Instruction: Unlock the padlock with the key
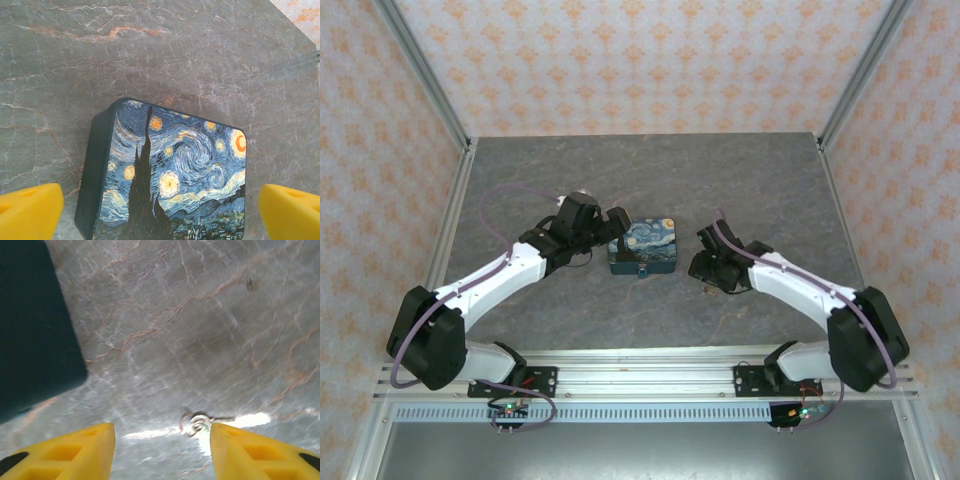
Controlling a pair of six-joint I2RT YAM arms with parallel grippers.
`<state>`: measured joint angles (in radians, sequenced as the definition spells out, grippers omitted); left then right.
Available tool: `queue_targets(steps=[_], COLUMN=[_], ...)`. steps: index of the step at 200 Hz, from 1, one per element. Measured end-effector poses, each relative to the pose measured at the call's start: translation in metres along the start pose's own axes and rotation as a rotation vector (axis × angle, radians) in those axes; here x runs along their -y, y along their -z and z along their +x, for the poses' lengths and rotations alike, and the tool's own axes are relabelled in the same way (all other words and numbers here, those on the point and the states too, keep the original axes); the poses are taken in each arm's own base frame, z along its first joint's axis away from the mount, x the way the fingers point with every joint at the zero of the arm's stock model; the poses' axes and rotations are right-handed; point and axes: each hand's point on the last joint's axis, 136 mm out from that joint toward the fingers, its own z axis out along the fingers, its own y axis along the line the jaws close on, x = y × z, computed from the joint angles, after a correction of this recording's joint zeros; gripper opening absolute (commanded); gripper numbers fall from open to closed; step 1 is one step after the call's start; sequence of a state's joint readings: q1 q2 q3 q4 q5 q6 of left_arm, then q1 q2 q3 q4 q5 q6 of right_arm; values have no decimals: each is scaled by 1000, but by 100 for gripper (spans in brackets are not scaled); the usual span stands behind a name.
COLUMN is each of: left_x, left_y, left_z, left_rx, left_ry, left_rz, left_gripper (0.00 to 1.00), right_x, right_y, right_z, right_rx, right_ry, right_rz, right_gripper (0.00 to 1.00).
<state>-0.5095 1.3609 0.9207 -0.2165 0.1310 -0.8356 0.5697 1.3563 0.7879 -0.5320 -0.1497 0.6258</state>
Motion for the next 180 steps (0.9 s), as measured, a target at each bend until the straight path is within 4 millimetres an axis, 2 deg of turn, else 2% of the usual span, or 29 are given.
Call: queue_targets(steps=[17,58,120,180], left_x=[0,-1,-1,-1], left_y=[0,0,0,0], left_z=[0,1,1,1], left_rx=[0,-2,-2,-2], left_ry=[0,0,0,0], left_rz=[-1,-3,-3,-3], left_gripper=[100,100,100,100], right_x=[10,28,32,26], right_y=[-10,-20,-30,-33], right_z=[4,17,23,25], right_rx=[-36,-113,-152,-146], right_ry=[67,166,199,205], right_rz=[70,163,193,180], right_gripper=[42,42,41,40])
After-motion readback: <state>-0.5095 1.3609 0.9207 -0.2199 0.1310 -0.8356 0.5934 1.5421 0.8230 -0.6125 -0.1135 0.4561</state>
